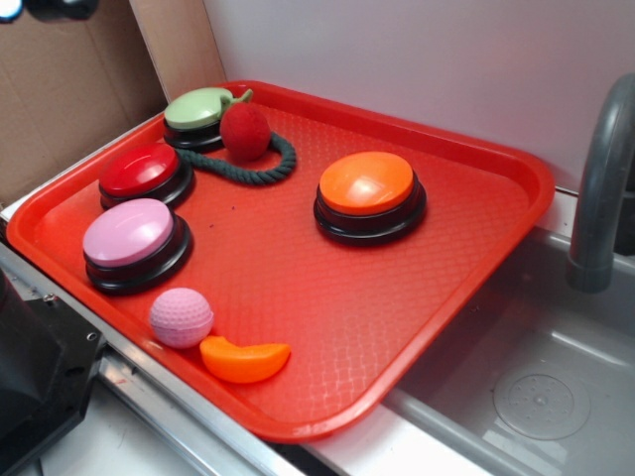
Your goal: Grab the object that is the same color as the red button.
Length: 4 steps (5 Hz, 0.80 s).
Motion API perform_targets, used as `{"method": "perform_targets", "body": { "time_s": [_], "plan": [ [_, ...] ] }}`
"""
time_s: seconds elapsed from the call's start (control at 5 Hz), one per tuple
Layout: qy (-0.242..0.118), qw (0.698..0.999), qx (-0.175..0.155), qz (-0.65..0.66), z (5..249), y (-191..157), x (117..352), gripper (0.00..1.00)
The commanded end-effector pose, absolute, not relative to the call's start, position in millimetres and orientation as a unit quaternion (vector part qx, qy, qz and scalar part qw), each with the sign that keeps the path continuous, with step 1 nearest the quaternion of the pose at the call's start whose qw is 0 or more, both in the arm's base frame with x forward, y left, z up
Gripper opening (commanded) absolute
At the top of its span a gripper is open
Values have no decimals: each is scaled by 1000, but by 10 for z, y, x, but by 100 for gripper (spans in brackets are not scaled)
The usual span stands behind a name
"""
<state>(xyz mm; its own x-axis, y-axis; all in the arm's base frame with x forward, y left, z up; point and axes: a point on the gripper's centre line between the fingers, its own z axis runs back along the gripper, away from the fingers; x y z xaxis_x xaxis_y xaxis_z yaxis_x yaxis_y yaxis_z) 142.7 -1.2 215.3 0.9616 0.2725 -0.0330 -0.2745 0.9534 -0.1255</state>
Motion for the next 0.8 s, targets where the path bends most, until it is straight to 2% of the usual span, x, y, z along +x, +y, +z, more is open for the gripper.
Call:
{"method": "perform_targets", "body": {
  "time_s": [0.0, 0.2, 0.4, 0.6],
  "plan": [
    [17, 951, -66, 301, 1981, 192, 1799, 100],
    [-23, 925, -56, 374, 1885, 248, 1937, 100],
    [-46, 892, -17, 449, 1771, 313, 2113, 100],
    [-66, 873, -5, 484, 1608, 377, 2276, 100]
  ]
}}
